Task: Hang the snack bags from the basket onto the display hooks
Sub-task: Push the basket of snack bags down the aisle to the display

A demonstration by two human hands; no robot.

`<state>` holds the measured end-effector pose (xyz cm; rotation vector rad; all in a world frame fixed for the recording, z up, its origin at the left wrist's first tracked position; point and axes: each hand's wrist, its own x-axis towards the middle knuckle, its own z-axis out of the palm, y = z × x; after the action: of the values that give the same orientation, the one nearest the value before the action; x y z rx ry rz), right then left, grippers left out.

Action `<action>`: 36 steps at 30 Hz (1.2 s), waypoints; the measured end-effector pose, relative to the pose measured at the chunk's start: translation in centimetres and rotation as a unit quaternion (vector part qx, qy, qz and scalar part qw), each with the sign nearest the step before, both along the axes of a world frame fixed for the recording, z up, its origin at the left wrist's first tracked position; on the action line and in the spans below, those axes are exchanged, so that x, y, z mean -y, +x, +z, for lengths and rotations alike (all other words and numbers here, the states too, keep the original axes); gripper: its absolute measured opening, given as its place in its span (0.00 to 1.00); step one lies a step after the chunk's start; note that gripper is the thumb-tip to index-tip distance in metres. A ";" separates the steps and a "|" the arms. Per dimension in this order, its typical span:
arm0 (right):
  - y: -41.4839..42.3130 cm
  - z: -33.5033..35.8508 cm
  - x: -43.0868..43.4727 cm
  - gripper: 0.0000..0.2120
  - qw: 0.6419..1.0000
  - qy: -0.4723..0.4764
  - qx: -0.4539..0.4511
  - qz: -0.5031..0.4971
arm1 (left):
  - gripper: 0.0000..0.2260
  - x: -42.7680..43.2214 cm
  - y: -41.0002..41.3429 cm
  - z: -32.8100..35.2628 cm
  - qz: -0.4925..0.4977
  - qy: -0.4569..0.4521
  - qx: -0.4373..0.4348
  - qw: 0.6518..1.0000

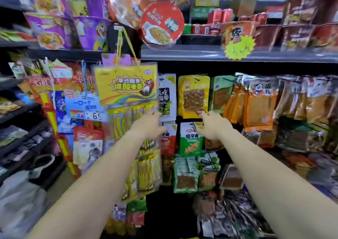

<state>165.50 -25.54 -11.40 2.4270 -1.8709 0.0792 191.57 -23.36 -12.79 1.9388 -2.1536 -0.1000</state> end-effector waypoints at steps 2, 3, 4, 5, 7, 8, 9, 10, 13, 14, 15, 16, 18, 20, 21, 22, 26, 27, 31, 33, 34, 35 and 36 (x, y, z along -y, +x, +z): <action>-2.4 -2.9 2.7 0.36 0.999 0.032 0.000 0.013 | 0.30 2.0 -2.8 -2.9 0.017 0.008 -0.021 1.000; -3.4 -4.7 3.9 0.36 0.999 0.043 0.002 0.010 | 0.30 2.9 -4.0 -4.6 0.019 0.020 -0.022 0.999; -4.2 -6.7 5.0 0.36 0.999 0.052 0.010 0.004 | 0.31 3.9 -5.1 -6.4 0.015 0.037 -0.016 0.999; -4.8 -9.0 6.0 0.36 0.998 0.064 0.020 -0.003 | 0.32 4.7 -6.0 -8.5 0.009 0.058 -0.006 0.998; -5.5 -14.1 7.7 0.34 0.996 0.079 0.030 -0.011 | 0.33 6.2 -7.1 -12.8 0.000 0.084 0.010 0.996; -5.6 -16.9 8.4 0.35 0.996 0.084 0.031 -0.011 | 0.33 6.9 -7.4 -15.1 0.000 0.090 0.017 0.996; -5.7 -19.8 9.1 0.35 0.996 0.088 0.034 -0.008 | 0.33 7.6 -7.4 -17.6 0.002 0.095 0.023 0.995; -5.6 -22.7 9.8 0.35 0.995 0.090 0.034 -0.002 | 0.33 8.2 -7.3 -20.0 0.007 0.097 0.028 0.995; -4.8 -30.8 11.5 0.36 0.993 0.116 0.013 0.006 | 0.31 9.5 -6.7 -27.1 0.008 0.091 0.027 0.995; -4.5 -33.2 12.1 0.37 0.992 0.124 0.002 0.003 | 0.31 9.9 -6.5 -29.4 0.005 0.087 0.027 0.996; -4.2 -35.5 12.6 0.38 0.992 0.126 -0.008 0.000 | 0.31 10.2 -6.4 -31.7 0.001 0.086 0.032 0.996; -3.9 -37.7 13.0 0.38 0.992 0.122 -0.013 0.001 | 0.31 10.6 -6.3 -34.0 -0.003 0.093 0.037 0.995; -3.7 -42.0 13.8 0.38 0.995 0.100 -0.013 0.011 | 0.32 11.3 -6.1 -38.6 -0.008 0.106 0.043 0.993; -3.8 -45.9 14.2 0.36 0.996 0.091 -0.017 0.012 | 0.33 11.8 -6.2 -43.0 -0.018 0.101 0.041 0.994; -3.9 -47.6 14.4 0.36 0.996 0.090 -0.019 0.009 | 0.33 11.9 -6.4 -45.0 -0.026 0.102 0.041 0.994; -4.0 -49.0 14.4 0.36 0.996 0.089 -0.021 0.005 | 0.33 12.0 -6.7 -46.6 -0.035 0.107 0.046 0.993; -4.7 -53.5 13.0 0.38 0.994 0.102 -0.026 -0.001 | 0.34 11.1 -7.6 -51.7 -0.053 0.151 0.062 0.985; -5.0 -54.5 12.3 0.38 0.994 0.105 -0.023 0.000 | 0.33 10.5 -7.5 -52.7 -0.052 0.158 0.058 0.984; -5.0 -57.9 8.8 0.36 0.989 0.144 0.007 -0.002 | 0.32 7.1 -6.7 -56.5 -0.043 0.159 0.024 0.986; -4.5 -59.9 6.8 0.36 0.987 0.158 0.014 -0.009 | 0.32 4.9 -6.2 -58.7 -0.031 0.142 0.037 0.989; -4.3 -61.0 5.8 0.36 0.988 0.156 0.012 -0.012 | 0.32 3.9 -6.0 -59.9 -0.027 0.135 0.041 0.990; -4.0 -62.2 4.7 0.36 0.988 0.154 0.011 -0.015 | 0.32 2.9 -5.7 -61.2 -0.024 0.131 0.038 0.990; -3.7 -63.4 3.7 0.35 0.988 0.152 0.010 -0.015 | 0.32 2.1 -5.4 -62.5 -0.024 0.128 0.032 0.991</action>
<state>161.81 -29.23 -74.81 2.5911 -2.0623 -0.1992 186.18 -25.44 -75.31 2.0502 -2.3284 -0.3416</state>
